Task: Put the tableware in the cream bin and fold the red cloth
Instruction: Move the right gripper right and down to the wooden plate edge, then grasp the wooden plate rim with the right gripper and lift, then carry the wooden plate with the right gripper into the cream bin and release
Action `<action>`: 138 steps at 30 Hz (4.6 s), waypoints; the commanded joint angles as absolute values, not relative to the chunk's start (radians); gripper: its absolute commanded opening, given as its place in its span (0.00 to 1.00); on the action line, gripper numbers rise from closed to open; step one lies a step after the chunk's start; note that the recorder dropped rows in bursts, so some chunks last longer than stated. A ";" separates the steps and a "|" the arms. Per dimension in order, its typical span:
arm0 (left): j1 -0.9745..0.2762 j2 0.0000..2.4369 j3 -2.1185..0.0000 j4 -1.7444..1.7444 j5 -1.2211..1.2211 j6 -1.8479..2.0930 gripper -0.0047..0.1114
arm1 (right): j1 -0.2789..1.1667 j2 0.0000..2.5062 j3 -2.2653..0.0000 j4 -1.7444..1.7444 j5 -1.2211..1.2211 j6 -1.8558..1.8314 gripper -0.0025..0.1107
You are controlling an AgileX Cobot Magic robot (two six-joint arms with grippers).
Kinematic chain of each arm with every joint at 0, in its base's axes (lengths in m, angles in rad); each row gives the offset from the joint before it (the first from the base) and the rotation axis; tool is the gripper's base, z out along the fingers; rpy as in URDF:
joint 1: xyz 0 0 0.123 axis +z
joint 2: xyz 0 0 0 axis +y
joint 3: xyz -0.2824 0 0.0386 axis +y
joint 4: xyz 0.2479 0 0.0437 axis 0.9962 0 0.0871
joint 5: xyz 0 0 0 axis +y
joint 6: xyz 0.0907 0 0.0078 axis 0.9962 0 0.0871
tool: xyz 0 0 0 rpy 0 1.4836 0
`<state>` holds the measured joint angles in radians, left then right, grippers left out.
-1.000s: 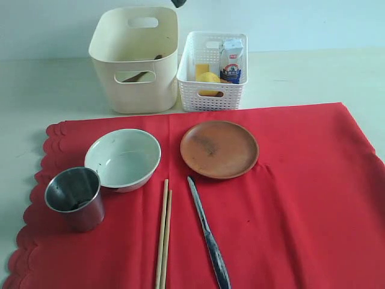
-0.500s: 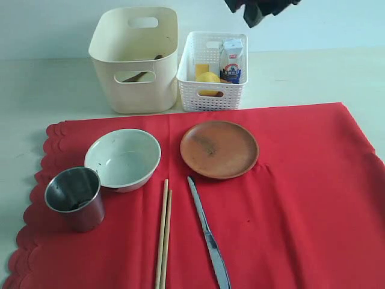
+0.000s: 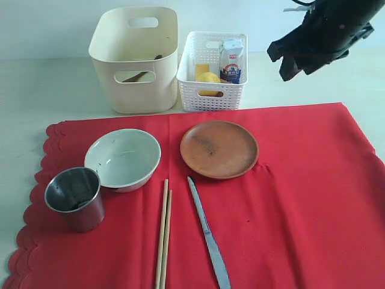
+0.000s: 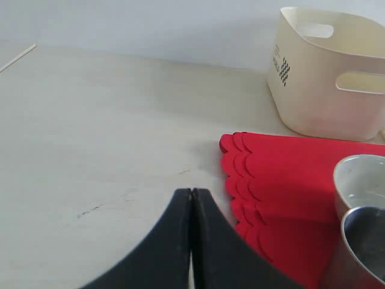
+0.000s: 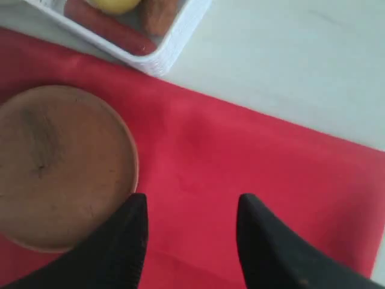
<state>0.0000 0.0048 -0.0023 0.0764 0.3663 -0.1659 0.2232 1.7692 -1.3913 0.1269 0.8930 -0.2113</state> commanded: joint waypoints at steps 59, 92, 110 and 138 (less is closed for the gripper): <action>0.001 0.000 0.000 0.079 0.357 -0.164 0.04 | 0.133 1.930 -1.393 0.865 1.021 -0.724 0.02; 0.001 0.000 0.000 0.079 0.357 -0.164 0.04 | 0.269 1.993 -1.801 0.919 0.646 -0.728 0.02; 0.001 0.000 0.000 0.079 0.357 -0.164 0.04 | 0.373 2.210 -1.937 0.881 0.473 -0.897 0.02; 0.001 0.000 0.000 0.079 0.357 -0.164 0.04 | 0.373 2.234 -1.941 0.881 0.545 -0.887 0.29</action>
